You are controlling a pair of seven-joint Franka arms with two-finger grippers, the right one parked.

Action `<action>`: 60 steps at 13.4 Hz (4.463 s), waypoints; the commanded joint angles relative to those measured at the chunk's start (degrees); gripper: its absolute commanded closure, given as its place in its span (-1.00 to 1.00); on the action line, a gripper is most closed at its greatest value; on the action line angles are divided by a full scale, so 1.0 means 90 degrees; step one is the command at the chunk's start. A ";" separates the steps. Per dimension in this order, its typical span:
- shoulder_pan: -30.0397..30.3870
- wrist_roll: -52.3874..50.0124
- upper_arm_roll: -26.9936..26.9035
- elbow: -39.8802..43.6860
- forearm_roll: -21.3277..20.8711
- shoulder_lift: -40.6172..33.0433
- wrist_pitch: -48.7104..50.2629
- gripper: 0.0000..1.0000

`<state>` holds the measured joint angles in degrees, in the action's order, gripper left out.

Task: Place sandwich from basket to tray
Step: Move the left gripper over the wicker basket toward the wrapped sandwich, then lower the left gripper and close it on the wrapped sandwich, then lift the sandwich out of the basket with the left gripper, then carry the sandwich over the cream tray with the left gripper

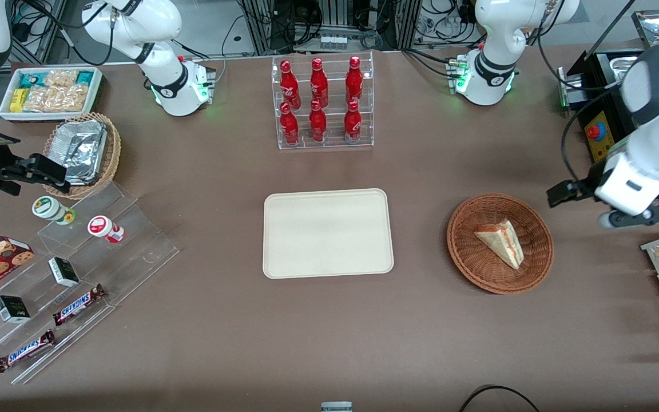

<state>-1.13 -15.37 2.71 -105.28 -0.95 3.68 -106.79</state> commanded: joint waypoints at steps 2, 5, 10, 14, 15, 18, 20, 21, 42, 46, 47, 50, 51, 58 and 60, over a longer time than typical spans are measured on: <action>-0.0264 -0.1511 0.0021 -0.1044 -0.0129 -0.0184 -0.1276 -1.00; -0.0401 -0.2334 0.0021 -0.1581 -0.0138 -0.0087 -0.2135 -1.00; -0.0401 -0.2599 0.0011 -0.2334 -0.0138 0.0137 -0.3211 -1.00; -0.0401 -0.2609 0.0001 -0.2355 -0.0148 0.0538 -0.3330 -1.00; -0.0401 -0.2609 -0.0008 -0.2355 -0.0148 0.0625 -0.3349 -1.00; -0.0392 -0.2619 -0.0009 -0.2355 -0.0148 0.0889 -0.3631 -1.00; -0.0392 -0.2619 -0.0018 -0.2364 -0.0148 0.1065 -0.3875 -1.00; -0.0382 -0.2619 -0.0028 -0.2384 -0.0148 0.1143 -0.3906 -1.00; -0.1658 -0.3018 0.0363 0.0455 -0.0617 0.1328 -0.0733 0.62; -0.2694 -0.3410 0.0363 0.1130 -0.0617 0.1875 -0.0752 0.62; -0.2880 -0.3419 0.0372 0.1296 -0.0607 0.2070 -0.0771 0.62; -0.3544 -0.3497 0.0372 0.2028 -0.0578 0.2831 -0.0761 0.62; -0.3730 -0.3720 0.0372 0.2214 -0.0588 0.3065 -0.0800 0.62; -0.4521 -0.3800 0.0363 0.3016 -0.0637 0.4239 -0.1394 0.61; -0.4610 -0.3859 0.0363 0.3055 -0.0646 0.4473 -0.1571 0.61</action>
<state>-41.14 -48.49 6.70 -80.39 -5.76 41.58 -120.44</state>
